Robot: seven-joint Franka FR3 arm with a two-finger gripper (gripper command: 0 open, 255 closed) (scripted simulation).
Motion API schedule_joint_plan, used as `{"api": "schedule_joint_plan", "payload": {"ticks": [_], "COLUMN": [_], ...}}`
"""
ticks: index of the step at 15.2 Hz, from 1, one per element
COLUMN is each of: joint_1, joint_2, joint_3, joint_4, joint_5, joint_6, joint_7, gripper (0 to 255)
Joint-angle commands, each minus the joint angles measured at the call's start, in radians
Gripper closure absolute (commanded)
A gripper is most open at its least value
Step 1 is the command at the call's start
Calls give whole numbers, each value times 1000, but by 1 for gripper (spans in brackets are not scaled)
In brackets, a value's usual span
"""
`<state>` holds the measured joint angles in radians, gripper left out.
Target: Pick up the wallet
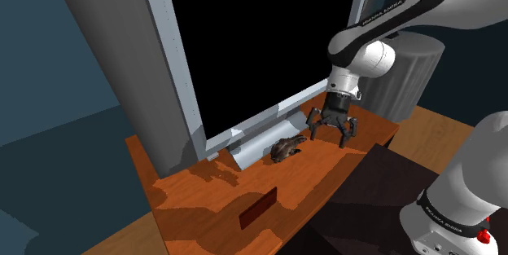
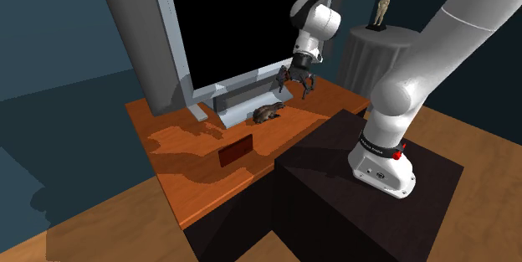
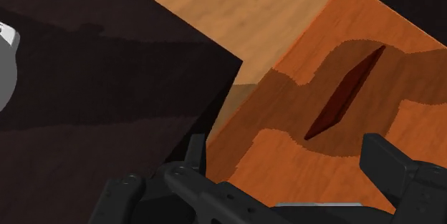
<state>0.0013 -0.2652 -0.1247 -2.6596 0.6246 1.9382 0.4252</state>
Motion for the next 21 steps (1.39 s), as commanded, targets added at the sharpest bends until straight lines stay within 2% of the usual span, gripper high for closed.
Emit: {"api": "schedule_joint_plan", "payload": {"ticks": [1,7,15,21], "joint_1": [20,70,90,87], "joint_2": [86,327,660,763], "joint_3": [-2,23,119,122], "joint_4": [2,24,134,181], "joint_5": [117,496,994,1019], "joint_6": [46,112,75,72], "joint_7": [-9,-84,-174,-236], "gripper": [0,0,0,0]}}
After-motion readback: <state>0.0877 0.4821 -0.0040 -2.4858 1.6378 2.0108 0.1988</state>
